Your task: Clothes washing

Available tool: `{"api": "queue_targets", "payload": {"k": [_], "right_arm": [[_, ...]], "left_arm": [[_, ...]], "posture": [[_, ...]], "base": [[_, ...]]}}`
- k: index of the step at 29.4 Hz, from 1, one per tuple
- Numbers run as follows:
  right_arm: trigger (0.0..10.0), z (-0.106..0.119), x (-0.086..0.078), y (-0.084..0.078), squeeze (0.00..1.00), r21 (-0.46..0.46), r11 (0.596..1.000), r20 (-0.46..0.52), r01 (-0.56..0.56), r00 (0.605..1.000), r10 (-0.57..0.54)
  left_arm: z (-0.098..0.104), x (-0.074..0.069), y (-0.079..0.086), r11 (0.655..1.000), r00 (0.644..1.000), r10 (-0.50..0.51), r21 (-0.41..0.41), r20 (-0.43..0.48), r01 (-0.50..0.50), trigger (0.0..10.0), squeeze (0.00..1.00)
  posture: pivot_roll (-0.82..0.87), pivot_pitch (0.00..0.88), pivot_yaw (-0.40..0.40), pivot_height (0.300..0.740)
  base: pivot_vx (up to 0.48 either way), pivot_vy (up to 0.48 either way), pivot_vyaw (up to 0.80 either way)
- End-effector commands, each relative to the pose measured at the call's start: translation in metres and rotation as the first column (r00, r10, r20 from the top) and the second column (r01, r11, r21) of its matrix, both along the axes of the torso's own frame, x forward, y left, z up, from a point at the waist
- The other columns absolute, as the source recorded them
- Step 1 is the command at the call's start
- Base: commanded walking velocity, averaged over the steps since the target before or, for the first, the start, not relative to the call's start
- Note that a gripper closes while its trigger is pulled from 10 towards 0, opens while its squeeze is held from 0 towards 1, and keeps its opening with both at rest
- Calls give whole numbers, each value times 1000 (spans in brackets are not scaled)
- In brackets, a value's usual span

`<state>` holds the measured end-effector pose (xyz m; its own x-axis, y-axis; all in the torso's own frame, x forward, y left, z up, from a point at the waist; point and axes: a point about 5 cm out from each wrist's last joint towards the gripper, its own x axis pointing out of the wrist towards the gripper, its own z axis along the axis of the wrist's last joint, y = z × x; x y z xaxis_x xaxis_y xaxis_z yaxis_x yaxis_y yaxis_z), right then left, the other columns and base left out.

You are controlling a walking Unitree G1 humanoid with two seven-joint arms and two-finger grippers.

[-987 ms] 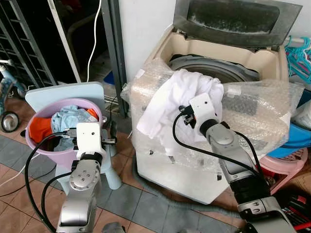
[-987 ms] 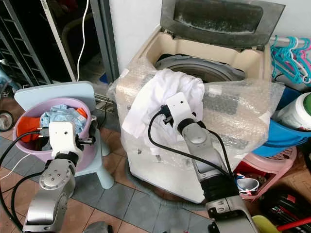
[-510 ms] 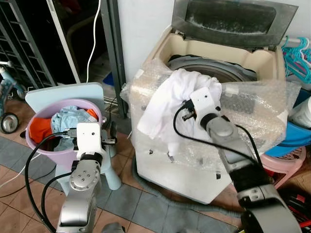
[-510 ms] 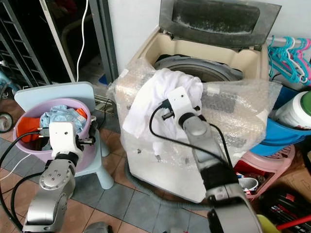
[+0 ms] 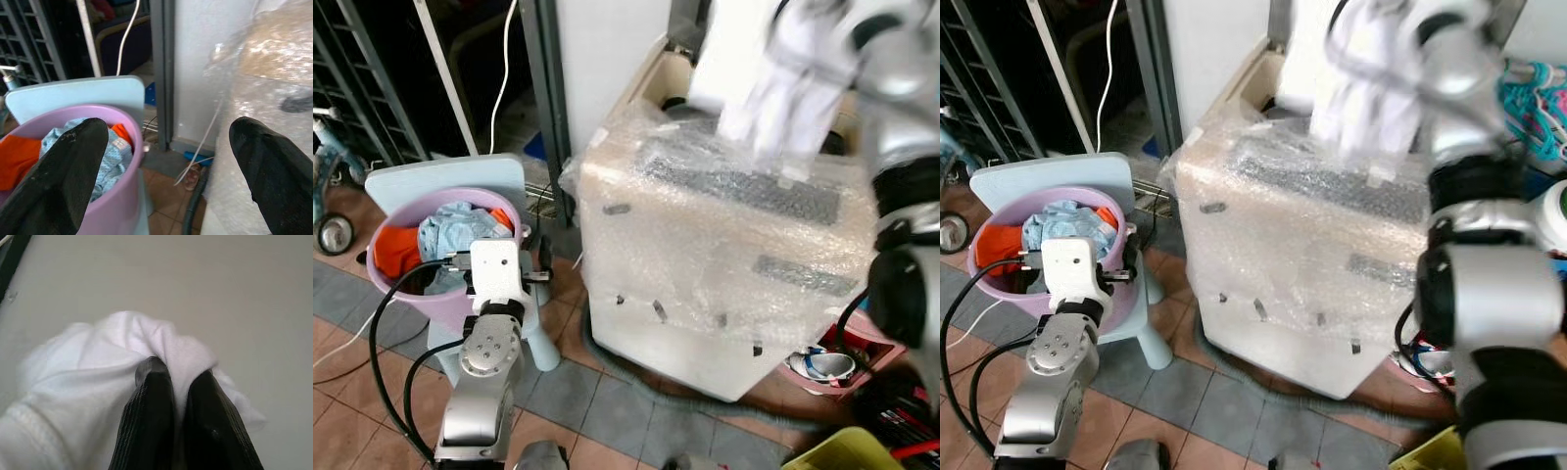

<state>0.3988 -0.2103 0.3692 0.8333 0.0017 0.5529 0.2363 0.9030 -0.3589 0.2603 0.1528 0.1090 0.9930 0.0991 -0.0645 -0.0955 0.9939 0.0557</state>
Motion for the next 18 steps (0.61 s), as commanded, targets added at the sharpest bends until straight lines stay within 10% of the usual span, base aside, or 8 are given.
{"api": "queue_targets", "payload": {"k": [1, 2, 3, 10, 13, 15, 18], "right_arm": [[10000, -44, 10, 14, 0, -92, 995, -155, -42, 987, 28], [10000, -52, 12, 15, 0, -101, 994, -187, -50, 982, 30], [10000, -71, 14, 17, 949, -98, 992, -262, -75, 964, 47], [10000, -143, 5, 17, 1000, -2, 986, -445, -164, 884, 146], [10000, -158, -7, 11, 1000, 49, 988, -416, -147, 896, 154], [10000, -160, -22, 23, 1000, -122, 972, -339, -203, 928, 152], [10000, -176, -44, 43, 1000, -19, 963, -311, -268, 917, 249]], "left_arm": [[4, 4, -1, 1000, 1000, 3, 8, 19, -4, 10000, 0], [4, 5, -1, 1000, 1000, 1, 8, 19, -1, 10000, 0], [4, 6, -2, 1000, 1000, -6, 8, 22, 6, 10000, 0], [0, 6, -4, 1000, 1000, -28, 10, 9, 28, 10000, 0], [-3, 4, -10, 998, 999, -39, -44, -20, 38, 10000, 0], [-2, 3, -9, 998, 999, -37, -42, -16, 37, 10000, 0], [-2, 4, -4, 1000, 1000, 2, -20, -16, -2, 10000, 0]], "posture": [[-14, 0, -9, 740], [-14, 0, -9, 740], [-18, 0, -3, 740], [-40, 0, 10, 740], [-40, 0, 6, 740], [-35, 0, 3, 740], [-37, 0, 7, 740]], "base": [[0, 0, 0], [0, 0, 0], [0, 0, 0], [0, 0, 0], [0, 0, 0], [0, 0, 0], [0, 0, 0]]}}
